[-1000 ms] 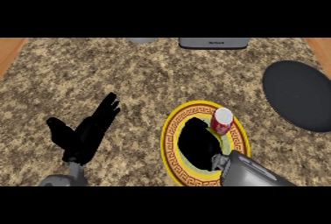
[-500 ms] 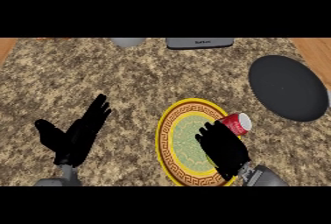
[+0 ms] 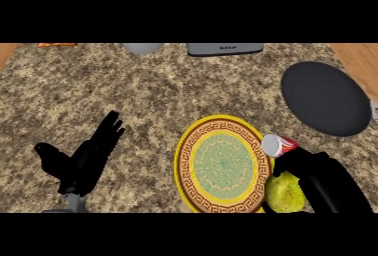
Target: Pick the pear from the plate and place it in the pan
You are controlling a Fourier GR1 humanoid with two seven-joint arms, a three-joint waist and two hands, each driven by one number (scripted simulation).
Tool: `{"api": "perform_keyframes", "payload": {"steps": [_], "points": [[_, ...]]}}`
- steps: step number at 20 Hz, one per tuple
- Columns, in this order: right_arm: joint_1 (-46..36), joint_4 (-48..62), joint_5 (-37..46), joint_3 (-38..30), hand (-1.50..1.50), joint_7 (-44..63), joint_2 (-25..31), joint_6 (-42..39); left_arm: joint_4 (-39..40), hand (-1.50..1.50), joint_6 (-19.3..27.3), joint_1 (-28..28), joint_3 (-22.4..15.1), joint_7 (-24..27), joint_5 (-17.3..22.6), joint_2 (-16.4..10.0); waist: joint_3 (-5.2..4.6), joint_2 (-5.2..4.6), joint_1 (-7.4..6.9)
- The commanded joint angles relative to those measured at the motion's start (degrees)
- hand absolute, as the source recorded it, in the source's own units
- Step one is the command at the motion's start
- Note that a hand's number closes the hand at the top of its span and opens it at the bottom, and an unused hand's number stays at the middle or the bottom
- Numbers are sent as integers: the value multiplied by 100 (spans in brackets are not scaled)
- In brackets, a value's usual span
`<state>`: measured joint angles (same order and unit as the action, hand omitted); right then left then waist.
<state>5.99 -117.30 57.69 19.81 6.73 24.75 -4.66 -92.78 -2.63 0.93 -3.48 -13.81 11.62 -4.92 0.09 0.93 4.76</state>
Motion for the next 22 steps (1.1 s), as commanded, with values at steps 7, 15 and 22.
{"api": "perform_keyframes", "payload": {"steps": [7,15,22], "points": [[1312,-1322,-3279,-2125,150,-452,-220,32,169,0,-137,-324,-62,-121,-1,-28,-1,-82,-305],[138,1076,-3763,-3398,150,-1524,124,-31,327,0,-405,-206,-75,140,83,13,-5,-108,-523],[-1213,3340,-2719,-3144,150,-2292,-314,1142,301,0,-231,-401,-184,32,-123,140,-3,-113,-563]]}}
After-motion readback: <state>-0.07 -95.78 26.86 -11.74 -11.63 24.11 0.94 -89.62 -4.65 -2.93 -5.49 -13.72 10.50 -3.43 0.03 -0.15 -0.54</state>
